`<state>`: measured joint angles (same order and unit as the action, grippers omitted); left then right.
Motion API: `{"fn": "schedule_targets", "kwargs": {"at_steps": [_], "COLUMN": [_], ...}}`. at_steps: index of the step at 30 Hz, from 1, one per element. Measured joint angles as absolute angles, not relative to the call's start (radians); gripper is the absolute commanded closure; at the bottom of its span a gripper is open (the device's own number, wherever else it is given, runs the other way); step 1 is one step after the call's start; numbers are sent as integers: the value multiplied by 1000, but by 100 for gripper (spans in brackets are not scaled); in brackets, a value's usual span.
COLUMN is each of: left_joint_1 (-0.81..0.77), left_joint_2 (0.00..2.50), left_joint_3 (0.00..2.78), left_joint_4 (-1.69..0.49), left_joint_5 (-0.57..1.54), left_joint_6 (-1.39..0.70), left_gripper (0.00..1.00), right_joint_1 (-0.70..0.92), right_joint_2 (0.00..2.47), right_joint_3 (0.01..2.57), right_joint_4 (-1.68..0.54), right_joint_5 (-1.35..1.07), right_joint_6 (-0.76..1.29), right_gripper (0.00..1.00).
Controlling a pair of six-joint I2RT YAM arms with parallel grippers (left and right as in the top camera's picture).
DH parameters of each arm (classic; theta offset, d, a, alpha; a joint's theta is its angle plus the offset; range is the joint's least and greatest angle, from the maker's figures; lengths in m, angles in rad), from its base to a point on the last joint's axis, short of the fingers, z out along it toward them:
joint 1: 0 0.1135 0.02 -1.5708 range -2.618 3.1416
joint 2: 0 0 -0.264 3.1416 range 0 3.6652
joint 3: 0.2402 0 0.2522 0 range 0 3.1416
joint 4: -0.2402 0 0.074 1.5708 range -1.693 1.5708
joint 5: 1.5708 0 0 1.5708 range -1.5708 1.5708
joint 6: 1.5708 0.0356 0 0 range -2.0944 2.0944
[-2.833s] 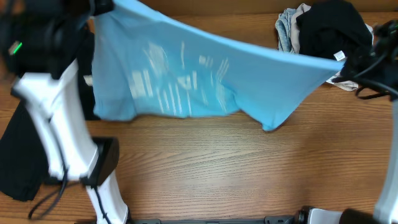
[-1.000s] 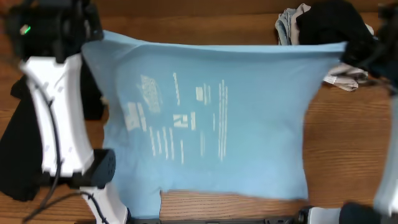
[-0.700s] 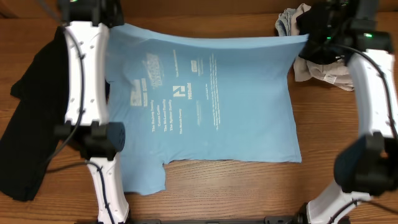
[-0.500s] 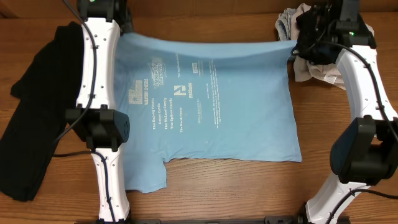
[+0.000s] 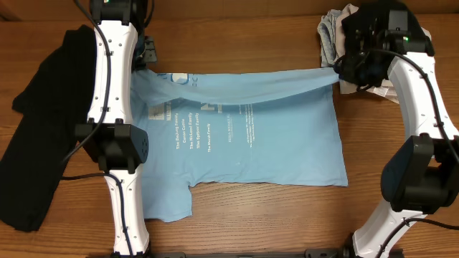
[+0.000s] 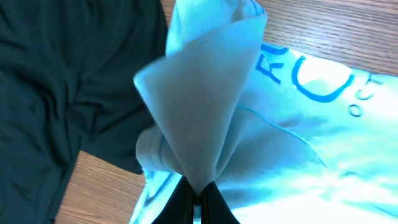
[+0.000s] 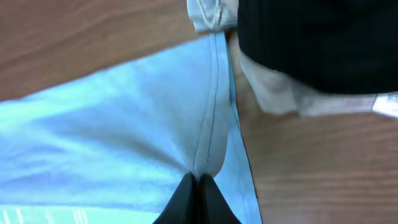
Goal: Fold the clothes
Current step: 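Lay the shirt flat by dragging both grippers away from the robot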
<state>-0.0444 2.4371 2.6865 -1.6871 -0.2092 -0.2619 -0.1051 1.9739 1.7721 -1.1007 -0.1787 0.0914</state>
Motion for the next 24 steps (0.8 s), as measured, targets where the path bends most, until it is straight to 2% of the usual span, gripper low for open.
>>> {"fn": "schedule_targets", "kwargs": {"at_steps": [10, 11, 12, 13, 14, 15, 17, 18, 24], "left_joint_1": [-43, -40, -38, -37, -35, -32, -29, -25, -22], "left_joint_2": [2437, 2437, 2437, 2437, 2437, 2437, 2437, 2437, 2437], "left_joint_3": [2458, 2430, 2414, 2398, 2387, 2380, 2375, 2375, 2400], "left_joint_4": [-1687, -1686, -1686, -1685, -1684, -1683, -1683, -1681, -1685], "left_joint_5": [-175, -176, -178, -185, -191, -195, -203, -207, -214], "left_joint_6": [-262, -262, -259, -256, -257, -259, -259, -258, -250], "left_gripper": [96, 91, 74, 49, 31, 19, 5, 1, 0], "right_joint_1": [-105, -105, -105, -105, -105, -105, -105, -105, -105], "right_joint_2": [1974, 1974, 1974, 1974, 1974, 1974, 1974, 1974, 1974], "right_joint_3": [1671, 1649, 1633, 1618, 1607, 1599, 1595, 1595, 1599], "right_joint_4": [-1095, -1084, -1078, -1069, -1061, -1056, -1050, -1047, -1079], "right_joint_5": [-176, -176, -176, -176, -175, -175, -174, -173, -168], "right_joint_6": [84, 84, 86, 91, 89, 83, 84, 84, 79], "right_gripper": [96, 94, 81, 67, 61, 57, 49, 48, 48]}}
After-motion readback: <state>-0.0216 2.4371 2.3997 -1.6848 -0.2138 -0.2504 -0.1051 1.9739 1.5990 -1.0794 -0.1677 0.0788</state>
